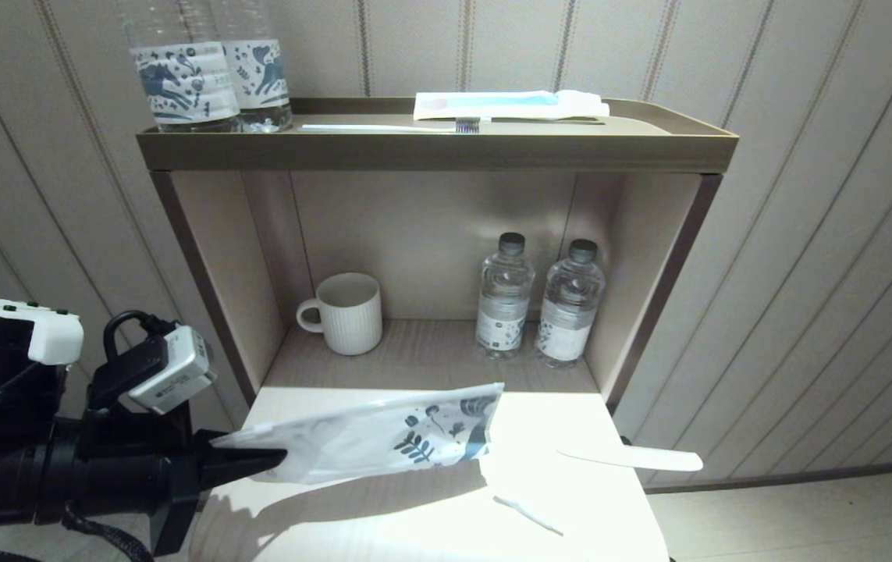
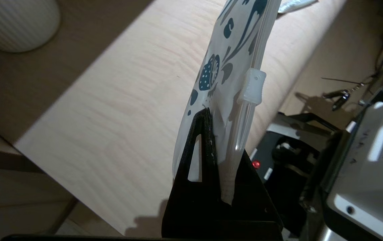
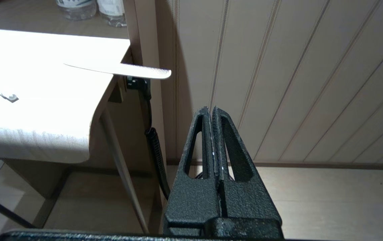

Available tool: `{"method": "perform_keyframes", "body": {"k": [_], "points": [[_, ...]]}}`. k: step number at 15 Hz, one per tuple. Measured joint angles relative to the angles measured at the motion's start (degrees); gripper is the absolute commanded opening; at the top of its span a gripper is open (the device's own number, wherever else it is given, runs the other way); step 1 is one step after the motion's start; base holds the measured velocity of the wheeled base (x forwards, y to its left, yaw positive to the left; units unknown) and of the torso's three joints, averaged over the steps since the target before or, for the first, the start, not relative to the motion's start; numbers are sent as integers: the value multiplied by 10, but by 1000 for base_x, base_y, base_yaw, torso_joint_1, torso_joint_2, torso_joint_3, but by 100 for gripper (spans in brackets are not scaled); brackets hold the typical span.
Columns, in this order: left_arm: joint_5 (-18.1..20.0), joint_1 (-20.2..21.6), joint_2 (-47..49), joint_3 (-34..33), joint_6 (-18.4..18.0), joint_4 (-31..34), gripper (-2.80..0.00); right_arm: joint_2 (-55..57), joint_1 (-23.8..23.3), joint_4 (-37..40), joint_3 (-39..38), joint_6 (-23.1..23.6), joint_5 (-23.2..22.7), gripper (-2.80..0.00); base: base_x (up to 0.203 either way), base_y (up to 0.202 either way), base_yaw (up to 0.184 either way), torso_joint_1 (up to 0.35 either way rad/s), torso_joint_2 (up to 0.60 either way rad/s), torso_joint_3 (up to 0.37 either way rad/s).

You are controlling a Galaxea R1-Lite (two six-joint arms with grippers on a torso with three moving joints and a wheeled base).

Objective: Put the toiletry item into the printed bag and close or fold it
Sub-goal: Open the storage bag

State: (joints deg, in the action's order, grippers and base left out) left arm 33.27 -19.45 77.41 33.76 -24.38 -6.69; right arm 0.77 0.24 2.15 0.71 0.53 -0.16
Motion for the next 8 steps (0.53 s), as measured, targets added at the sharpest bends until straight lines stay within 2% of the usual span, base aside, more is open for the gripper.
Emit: {"method": "perform_keyframes", "body": {"k": [4, 7, 8], "points": [[-2, -26, -6, 12, -2, 6, -280, 49, 0, 13, 23, -1, -8, -280, 0, 0, 0, 0, 0, 0], [-6, -41, 12, 28, -5, 7, -280, 82, 1, 77, 152, -14, -36, -280, 0, 0, 0, 0, 0, 0], [-7, -51, 21, 35, -5, 7, -280, 97, 4, 108, 210, -22, -58, -280, 0, 0, 0, 0, 0, 0]]}}
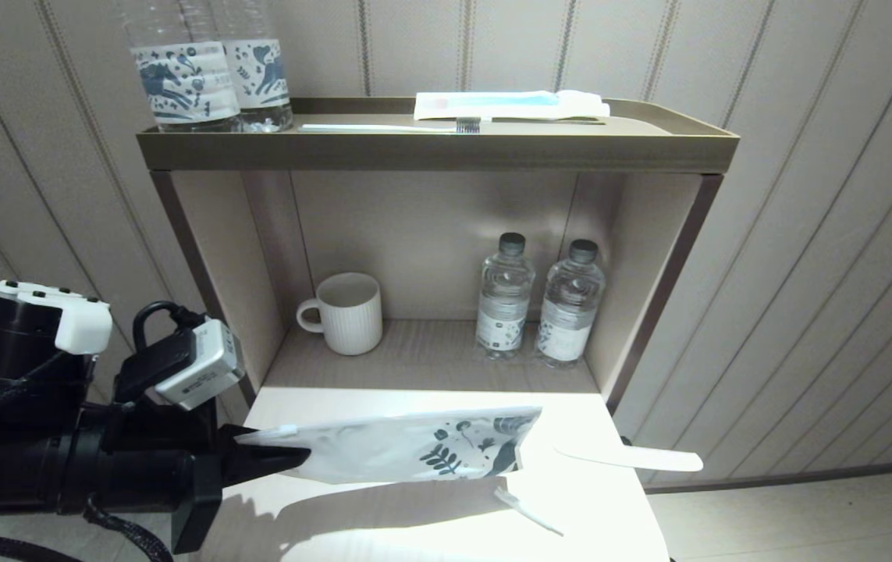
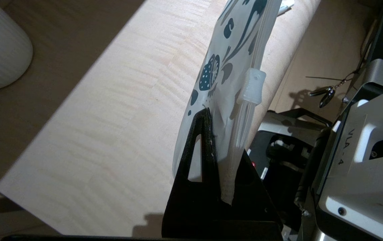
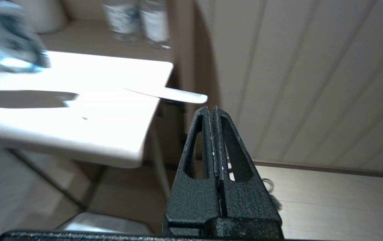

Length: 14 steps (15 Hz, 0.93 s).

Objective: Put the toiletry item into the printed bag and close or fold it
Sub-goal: Open the storage bag

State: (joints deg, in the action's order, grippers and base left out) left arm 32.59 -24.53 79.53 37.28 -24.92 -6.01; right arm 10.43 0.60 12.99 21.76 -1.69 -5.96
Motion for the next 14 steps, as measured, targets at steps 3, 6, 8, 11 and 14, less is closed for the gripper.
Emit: {"method": "perform_keyframes", "body": {"k": [3, 6, 8, 11, 14], "points": [[-5, -22, 23, 15, -2, 1, -280, 69, 3, 81, 141, -27, -77, -280, 0, 0, 0, 0, 0, 0], [-18, -43, 46, 29, -3, 1, -280, 174, 5, 140, 261, -45, -177, -280, 0, 0, 0, 0, 0, 0], [-22, -62, 62, 51, -3, 6, -280, 251, 6, 177, 334, -47, -253, -280, 0, 0, 0, 0, 0, 0], [-26, -90, 87, 113, 0, 56, -280, 377, 55, 209, 418, -44, -325, -280, 0, 0, 0, 0, 0, 0], [-59, -125, 117, 170, 11, 82, -280, 496, 167, 214, 481, -24, -267, -280, 0, 0, 0, 0, 0, 0]]}}
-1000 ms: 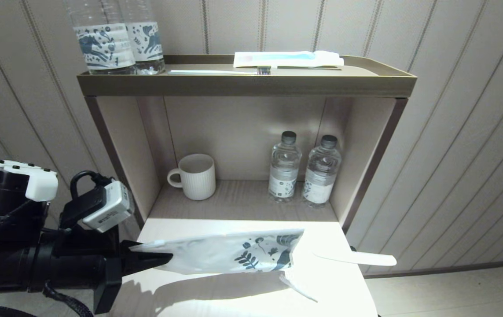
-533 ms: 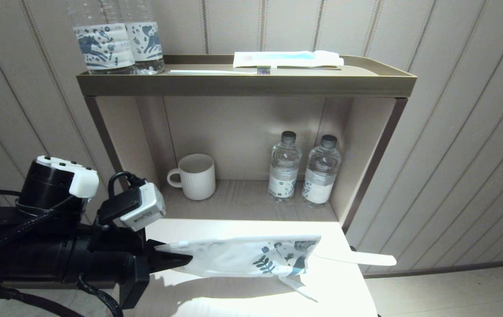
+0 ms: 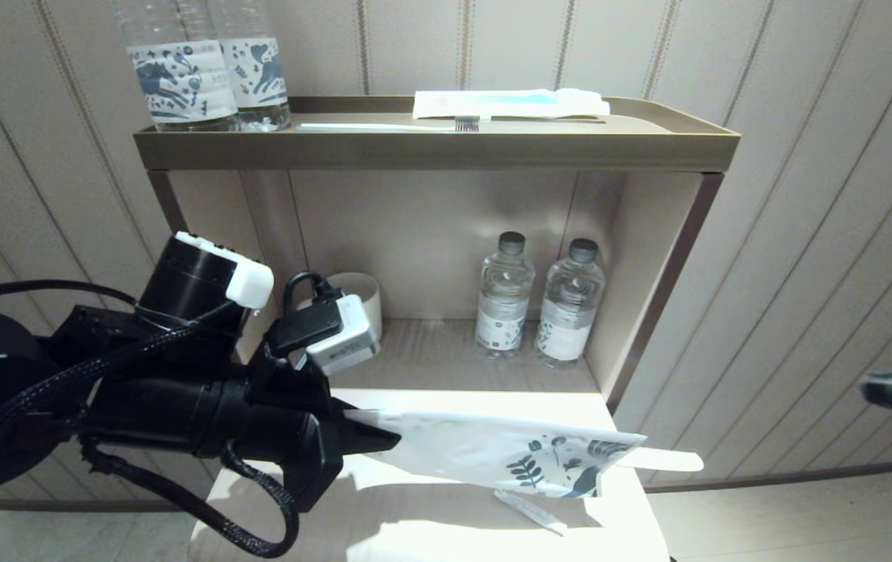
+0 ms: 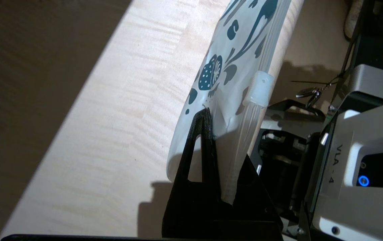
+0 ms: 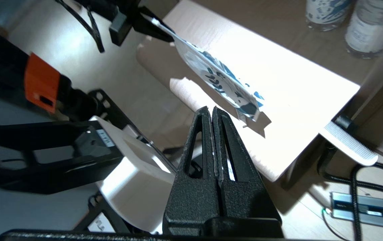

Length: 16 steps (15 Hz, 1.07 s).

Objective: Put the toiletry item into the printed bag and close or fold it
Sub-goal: Open the storage bag

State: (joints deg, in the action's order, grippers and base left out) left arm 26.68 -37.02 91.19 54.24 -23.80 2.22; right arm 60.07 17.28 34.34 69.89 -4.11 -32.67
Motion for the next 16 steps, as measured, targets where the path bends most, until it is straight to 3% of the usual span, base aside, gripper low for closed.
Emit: {"method": "perform_keyframes", "body": {"k": [4, 7, 8, 11, 16], "points": [[-14, -19, 21, 37, 24, 1, -280, 126, 141, -16, 70, 62, 183, -280, 0, 0, 0, 0, 0, 0], [-23, -30, 28, 46, 29, 0, -280, 183, 207, -19, 108, 95, 212, -280, 0, 0, 0, 0, 0, 0], [-24, -36, 30, 50, 34, 0, -280, 197, 223, -19, 115, 102, 213, 0, 0, 0, 0, 0, 0, 0], [-38, -53, 39, 68, 46, -1, -280, 236, 262, -38, 127, 113, 222, 0, 0, 0, 0, 0, 0, 0], [-38, -62, 49, 79, 64, -5, -280, 278, 282, -122, 111, 112, 221, 0, 0, 0, 0, 0, 0, 0]]}}
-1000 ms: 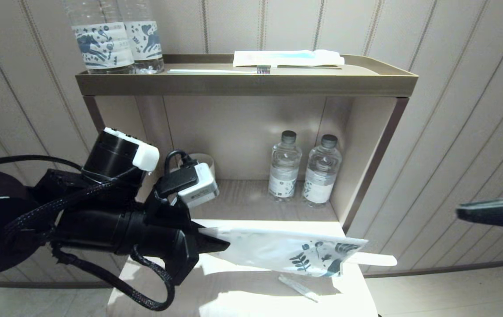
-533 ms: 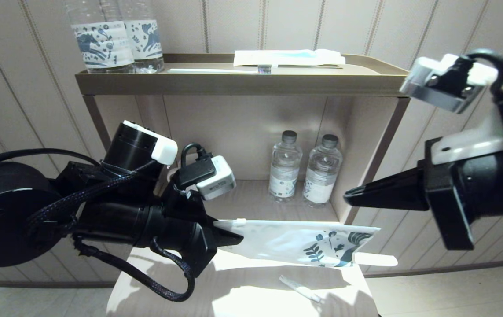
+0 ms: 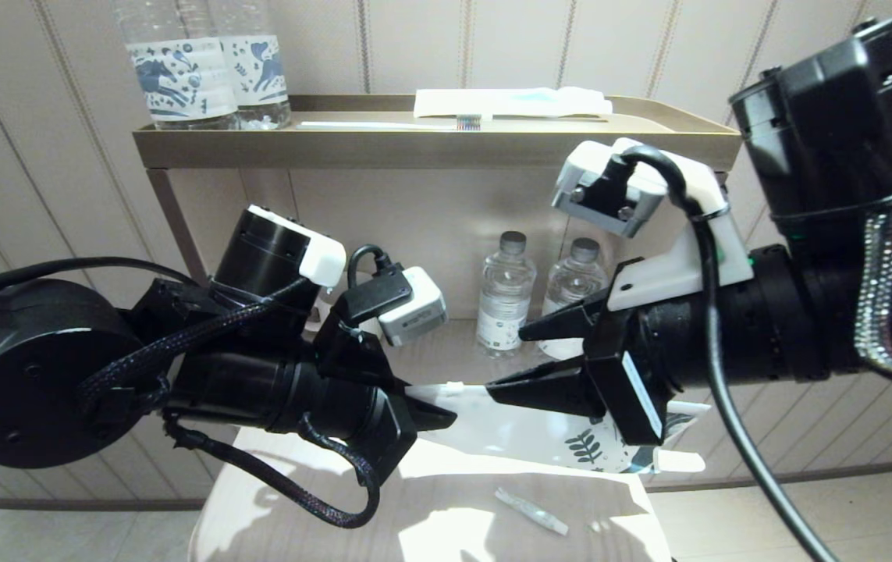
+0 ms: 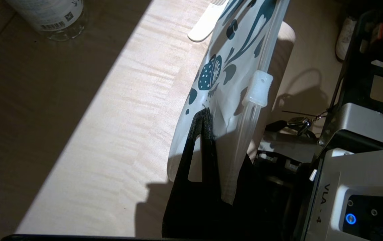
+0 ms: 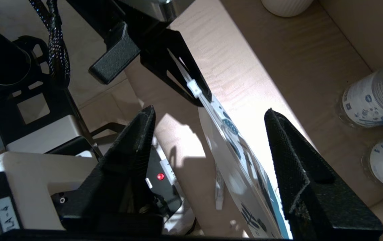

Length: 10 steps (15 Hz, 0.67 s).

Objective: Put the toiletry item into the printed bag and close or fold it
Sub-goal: Open the storage bag

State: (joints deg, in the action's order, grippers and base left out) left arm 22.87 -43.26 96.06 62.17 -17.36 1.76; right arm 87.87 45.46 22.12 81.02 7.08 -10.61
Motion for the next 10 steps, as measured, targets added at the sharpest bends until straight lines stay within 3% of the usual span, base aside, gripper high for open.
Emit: {"method": "perform_keyframes", "body": {"k": [6, 10], "points": [[4, 0, 1, -6, 0, -1, -280, 34, 10, -40, -16, 6, -37, 0, 0, 0, 0, 0, 0, 0], [11, 0, 1, -8, -1, -1, -280, 43, 6, -35, -5, 48, -74, 0, 0, 0, 0, 0, 0, 0]]}}
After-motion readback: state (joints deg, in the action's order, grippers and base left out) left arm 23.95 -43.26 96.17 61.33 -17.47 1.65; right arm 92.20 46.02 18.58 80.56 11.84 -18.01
